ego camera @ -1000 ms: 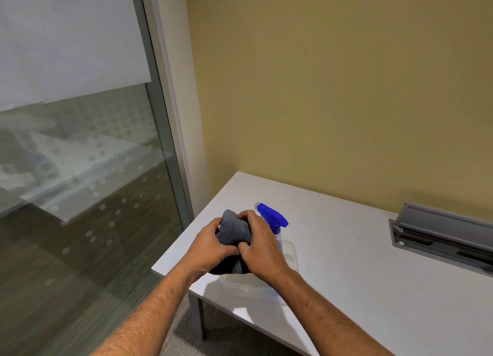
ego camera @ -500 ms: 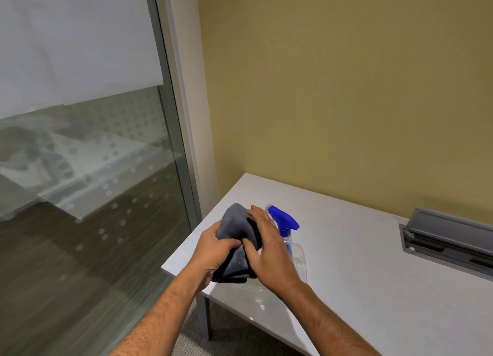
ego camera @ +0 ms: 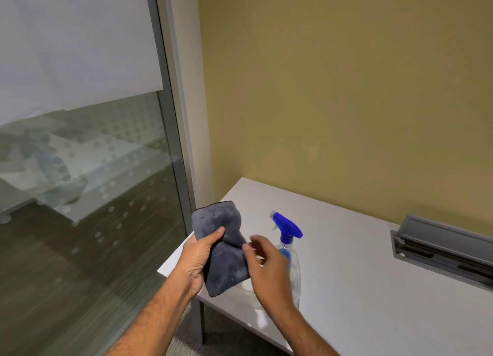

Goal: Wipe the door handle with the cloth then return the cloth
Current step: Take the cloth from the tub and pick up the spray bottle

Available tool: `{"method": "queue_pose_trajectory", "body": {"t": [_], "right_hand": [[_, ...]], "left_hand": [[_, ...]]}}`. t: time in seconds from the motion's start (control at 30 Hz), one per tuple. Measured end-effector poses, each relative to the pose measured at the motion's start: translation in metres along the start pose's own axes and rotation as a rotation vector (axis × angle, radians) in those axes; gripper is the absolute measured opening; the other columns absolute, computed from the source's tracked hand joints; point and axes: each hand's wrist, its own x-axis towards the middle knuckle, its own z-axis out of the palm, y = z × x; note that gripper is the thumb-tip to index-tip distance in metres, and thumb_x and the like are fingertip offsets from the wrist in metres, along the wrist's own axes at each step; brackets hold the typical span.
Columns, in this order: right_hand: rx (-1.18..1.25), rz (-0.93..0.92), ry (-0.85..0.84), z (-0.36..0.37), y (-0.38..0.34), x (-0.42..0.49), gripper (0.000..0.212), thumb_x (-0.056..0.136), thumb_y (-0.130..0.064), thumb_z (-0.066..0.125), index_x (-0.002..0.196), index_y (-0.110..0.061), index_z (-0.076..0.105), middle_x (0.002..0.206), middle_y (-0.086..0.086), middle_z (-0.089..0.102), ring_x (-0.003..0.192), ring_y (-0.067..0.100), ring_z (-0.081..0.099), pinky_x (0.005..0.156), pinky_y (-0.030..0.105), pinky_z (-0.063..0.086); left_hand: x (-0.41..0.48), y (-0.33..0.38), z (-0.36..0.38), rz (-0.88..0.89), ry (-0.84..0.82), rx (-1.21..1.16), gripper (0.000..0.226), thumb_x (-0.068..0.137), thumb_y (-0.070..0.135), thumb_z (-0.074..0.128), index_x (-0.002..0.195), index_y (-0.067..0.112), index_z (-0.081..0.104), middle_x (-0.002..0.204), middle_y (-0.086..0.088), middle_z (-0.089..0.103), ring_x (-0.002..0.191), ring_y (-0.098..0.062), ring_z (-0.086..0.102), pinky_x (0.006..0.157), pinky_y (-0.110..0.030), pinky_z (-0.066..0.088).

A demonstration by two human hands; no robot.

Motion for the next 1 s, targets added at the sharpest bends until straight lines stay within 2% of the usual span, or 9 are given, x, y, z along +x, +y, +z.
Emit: {"method": "queue_pose_trajectory", "body": {"t": [0.07, 0.13, 0.27, 0.33, 0.43, 0.5, 0.63, 0.8, 1.0], "right_hand": [[0.056, 0.025, 0.33, -0.012, 0.006, 0.001, 0.02, 0.088, -0.046, 0.071, 0.098, -0.032, 0.061, 0.093, -0.011, 0.071, 0.088, 0.014, 0.069, 0.068, 0.02, 0.056], [0.094, 0.072, 0.491, -0.026, 0.017, 0.012, 0.03, 0.085, -0.039, 0.077, 0.101, -0.027, 0.056, 0.1, -0.005, 0.067, 0.096, 0.022, 0.065, 0.073, 0.029, 0.052], [0.171, 0.175, 0.277, -0.041, 0.034, 0.042, 0.069, 0.085, -0.032, 0.08, 0.142, -0.023, 0.043, 0.13, -0.009, 0.049, 0.12, 0.014, 0.048, 0.098, 0.041, 0.048], [0.295, 0.212, 0.146, -0.042, 0.037, 0.056, 0.065, 0.083, -0.028, 0.083, 0.138, -0.025, 0.049, 0.124, -0.008, 0.058, 0.114, 0.016, 0.055, 0.094, 0.036, 0.048], [0.351, 0.246, 0.002, -0.039, 0.041, 0.076, 0.048, 0.077, -0.02, 0.087, 0.119, -0.023, 0.063, 0.105, -0.002, 0.07, 0.097, 0.016, 0.064, 0.072, 0.024, 0.05], [0.355, 0.296, -0.048, -0.036, 0.045, 0.086, 0.039, 0.076, -0.018, 0.088, 0.109, -0.019, 0.068, 0.098, 0.006, 0.074, 0.093, 0.022, 0.066, 0.067, 0.025, 0.05], [0.355, 0.317, -0.081, -0.035, 0.049, 0.097, 0.045, 0.08, -0.014, 0.084, 0.121, -0.01, 0.066, 0.1, 0.018, 0.073, 0.097, 0.03, 0.066, 0.074, 0.033, 0.052], [0.364, 0.304, -0.06, -0.036, 0.046, 0.093, 0.042, 0.081, -0.014, 0.083, 0.118, -0.013, 0.064, 0.094, 0.01, 0.071, 0.088, 0.023, 0.066, 0.074, 0.034, 0.053], [0.395, 0.153, -0.125, -0.039, 0.013, 0.089, 0.03, 0.087, -0.011, 0.077, 0.117, -0.016, 0.072, 0.098, 0.009, 0.075, 0.09, 0.022, 0.068, 0.074, 0.029, 0.055]], "left_hand": [[0.003, -0.002, 0.0, 0.016, 0.01, -0.013, 0.046, 0.075, 0.03, 0.089, 0.116, 0.018, 0.072, 0.094, -0.008, 0.083, 0.091, -0.031, 0.079, 0.067, -0.039, 0.064], [0.007, -0.002, 0.001, 0.03, 0.013, -0.017, 0.042, 0.078, 0.028, 0.088, 0.115, 0.019, 0.072, 0.092, -0.006, 0.083, 0.09, -0.03, 0.079, 0.064, -0.038, 0.064], [0.012, -0.002, 0.006, 0.062, 0.011, -0.04, 0.035, 0.08, 0.023, 0.086, 0.112, 0.021, 0.072, 0.092, -0.005, 0.083, 0.091, -0.03, 0.078, 0.064, -0.037, 0.063], [0.014, -0.001, 0.01, 0.068, 0.005, -0.064, 0.034, 0.079, 0.021, 0.086, 0.111, 0.021, 0.073, 0.095, -0.007, 0.083, 0.091, -0.031, 0.078, 0.069, -0.04, 0.064], [0.017, 0.003, 0.014, 0.091, 0.0, -0.073, 0.036, 0.08, 0.02, 0.086, 0.113, 0.02, 0.073, 0.098, -0.008, 0.083, 0.097, -0.033, 0.077, 0.076, -0.044, 0.064], [0.019, 0.006, 0.016, 0.111, -0.004, -0.076, 0.035, 0.081, 0.019, 0.086, 0.114, 0.02, 0.073, 0.098, -0.007, 0.083, 0.097, -0.032, 0.077, 0.072, -0.041, 0.063], [0.021, 0.015, 0.018, 0.136, -0.008, -0.07, 0.038, 0.081, 0.016, 0.086, 0.116, 0.018, 0.072, 0.107, -0.01, 0.081, 0.101, -0.033, 0.075, 0.076, -0.042, 0.062], [0.022, 0.029, 0.02, 0.17, -0.021, -0.085, 0.039, 0.082, 0.018, 0.085, 0.118, 0.017, 0.072, 0.107, -0.01, 0.081, 0.101, -0.032, 0.076, 0.077, -0.042, 0.063], [0.02, 0.046, 0.028, 0.201, -0.035, -0.137, 0.03, 0.087, 0.018, 0.08, 0.116, 0.021, 0.072, 0.105, -0.006, 0.082, 0.089, -0.022, 0.079, 0.067, -0.034, 0.064]]}}
